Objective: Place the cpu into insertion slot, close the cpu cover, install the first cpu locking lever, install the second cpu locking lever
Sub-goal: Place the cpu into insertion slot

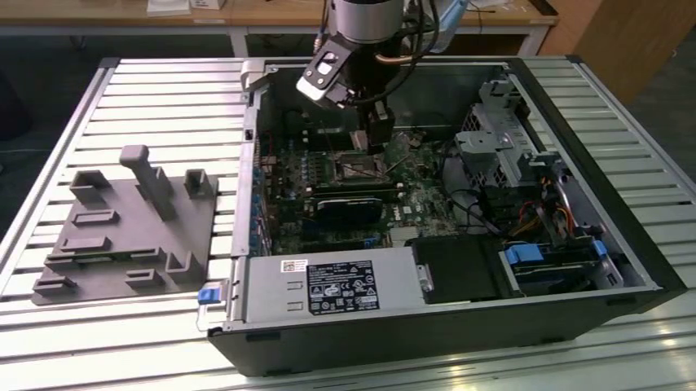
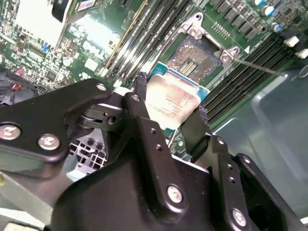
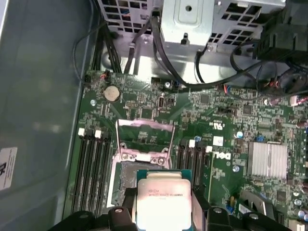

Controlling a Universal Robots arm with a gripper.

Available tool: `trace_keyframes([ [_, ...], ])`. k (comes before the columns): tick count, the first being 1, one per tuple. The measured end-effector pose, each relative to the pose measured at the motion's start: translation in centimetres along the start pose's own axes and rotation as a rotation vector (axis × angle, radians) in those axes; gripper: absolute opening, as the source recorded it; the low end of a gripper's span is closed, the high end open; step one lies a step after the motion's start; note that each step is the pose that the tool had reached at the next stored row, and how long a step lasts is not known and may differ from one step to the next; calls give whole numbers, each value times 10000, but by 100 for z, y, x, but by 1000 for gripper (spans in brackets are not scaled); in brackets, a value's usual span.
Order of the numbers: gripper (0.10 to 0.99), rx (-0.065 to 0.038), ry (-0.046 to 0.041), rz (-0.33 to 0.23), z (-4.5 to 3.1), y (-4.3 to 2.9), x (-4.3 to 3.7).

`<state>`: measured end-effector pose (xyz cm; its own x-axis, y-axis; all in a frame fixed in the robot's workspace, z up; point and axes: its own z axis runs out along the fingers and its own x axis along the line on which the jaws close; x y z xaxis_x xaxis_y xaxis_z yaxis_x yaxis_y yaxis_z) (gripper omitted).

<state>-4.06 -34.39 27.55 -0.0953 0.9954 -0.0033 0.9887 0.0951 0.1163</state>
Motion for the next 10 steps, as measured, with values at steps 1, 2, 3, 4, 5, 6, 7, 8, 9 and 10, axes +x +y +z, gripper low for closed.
trace_keyframes([
  [1, 537, -44, 6, 1, 3, -27, 3],
  [2, 537, -68, 22, 3, 9, -44, 5],
  [3, 537, -80, 47, 7, 16, -54, 6],
  [4, 537, -89, 72, 10, 27, -60, 7],
  [5, 537, -94, 81, 11, 40, -63, 7],
  [6, 537, -98, 83, 10, 56, -65, 9],
  [7, 537, -99, 84, 11, 73, -66, 10],
  [8, 537, -100, 85, 10, 91, -68, 12],
  [9, 537, -100, 85, 11, 109, -70, 13],
  [10, 537, -100, 85, 11, 127, -72, 15],
])
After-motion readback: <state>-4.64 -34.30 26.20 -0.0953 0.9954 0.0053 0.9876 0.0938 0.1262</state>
